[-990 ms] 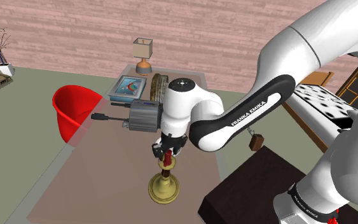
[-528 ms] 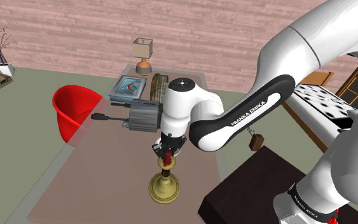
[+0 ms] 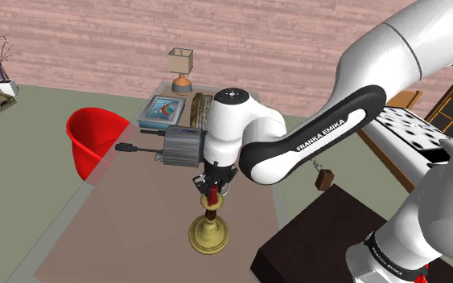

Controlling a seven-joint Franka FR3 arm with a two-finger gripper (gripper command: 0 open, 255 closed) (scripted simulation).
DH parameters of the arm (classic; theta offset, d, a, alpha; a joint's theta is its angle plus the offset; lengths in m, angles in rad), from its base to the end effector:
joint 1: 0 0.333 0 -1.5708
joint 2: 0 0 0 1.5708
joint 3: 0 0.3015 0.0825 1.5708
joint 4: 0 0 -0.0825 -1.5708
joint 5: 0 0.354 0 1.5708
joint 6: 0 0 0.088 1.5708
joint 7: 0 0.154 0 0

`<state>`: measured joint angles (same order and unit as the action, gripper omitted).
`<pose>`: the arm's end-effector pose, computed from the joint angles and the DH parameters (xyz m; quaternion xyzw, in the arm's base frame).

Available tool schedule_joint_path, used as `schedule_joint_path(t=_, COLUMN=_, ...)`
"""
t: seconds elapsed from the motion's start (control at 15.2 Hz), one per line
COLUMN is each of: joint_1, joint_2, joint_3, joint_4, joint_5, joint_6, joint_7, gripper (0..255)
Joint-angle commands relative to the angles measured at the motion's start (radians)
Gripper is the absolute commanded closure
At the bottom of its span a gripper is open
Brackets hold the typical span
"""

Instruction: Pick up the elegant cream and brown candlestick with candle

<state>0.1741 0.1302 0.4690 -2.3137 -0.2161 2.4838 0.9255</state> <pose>0.4075 0.3020 0.2598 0.9970 -0.0599 0.0482 0.0071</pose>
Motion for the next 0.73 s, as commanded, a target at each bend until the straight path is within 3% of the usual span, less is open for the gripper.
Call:
schedule_joint_path(t=0.0, joint_1=-0.004, joint_2=-0.026, joint_3=0.006, joint_4=0.005, joint_5=0.025, joint_6=-0.026, joint_7=-0.019, gripper=255)
schedule_joint_path(t=0.66, joint_1=-0.010, joint_2=-0.109, joint_3=0.015, joint_4=0.037, joint_5=0.098, joint_6=-0.127, joint_7=-0.076, gripper=255)
